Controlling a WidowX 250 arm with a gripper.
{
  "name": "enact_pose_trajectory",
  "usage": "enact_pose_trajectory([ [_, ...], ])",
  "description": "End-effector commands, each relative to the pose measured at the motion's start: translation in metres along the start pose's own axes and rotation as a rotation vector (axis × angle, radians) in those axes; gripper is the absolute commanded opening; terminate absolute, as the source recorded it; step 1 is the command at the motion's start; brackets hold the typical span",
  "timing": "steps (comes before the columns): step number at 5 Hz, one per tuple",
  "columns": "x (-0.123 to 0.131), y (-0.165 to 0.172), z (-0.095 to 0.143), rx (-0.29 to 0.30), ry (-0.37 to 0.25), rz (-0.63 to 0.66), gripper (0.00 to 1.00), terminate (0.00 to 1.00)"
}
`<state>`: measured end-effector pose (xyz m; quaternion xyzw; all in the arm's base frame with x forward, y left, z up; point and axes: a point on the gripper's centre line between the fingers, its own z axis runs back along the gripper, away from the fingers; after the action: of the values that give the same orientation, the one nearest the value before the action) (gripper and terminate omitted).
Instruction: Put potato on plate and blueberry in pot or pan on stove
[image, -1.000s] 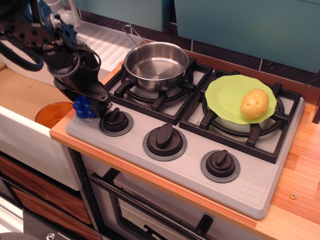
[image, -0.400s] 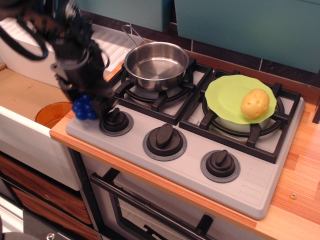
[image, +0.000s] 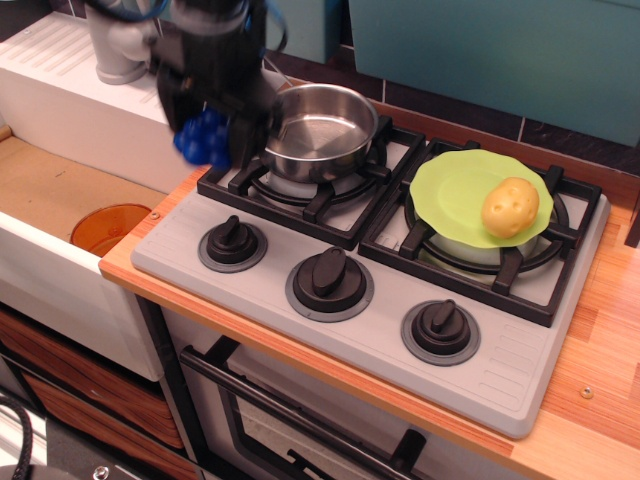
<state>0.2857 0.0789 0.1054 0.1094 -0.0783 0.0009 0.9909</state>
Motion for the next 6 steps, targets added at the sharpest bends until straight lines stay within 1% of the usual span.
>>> enact_pose_trajectory([
  [1, 0.055, -0.007, 0.018, 0.011, -0.025, 0.025, 0.0, 0.0],
  [2, 0.072, -0.013, 0.009, 0.003, -0.04, 0.029, 0.0, 0.0],
  [3, 0.083, -0.019, -0.007, -0.016, -0.061, 0.031, 0.0, 0.0],
  [4, 0.085, -0.024, -0.02, -0.059, -0.077, 0.012, 1.0, 0.0],
  [5, 0.079, -0.026, -0.018, -0.064, -0.075, 0.008, 1.0, 0.0],
  [6, 0.069, -0.032, -0.003, -0.051, -0.047, 0.024, 1.0, 0.0],
])
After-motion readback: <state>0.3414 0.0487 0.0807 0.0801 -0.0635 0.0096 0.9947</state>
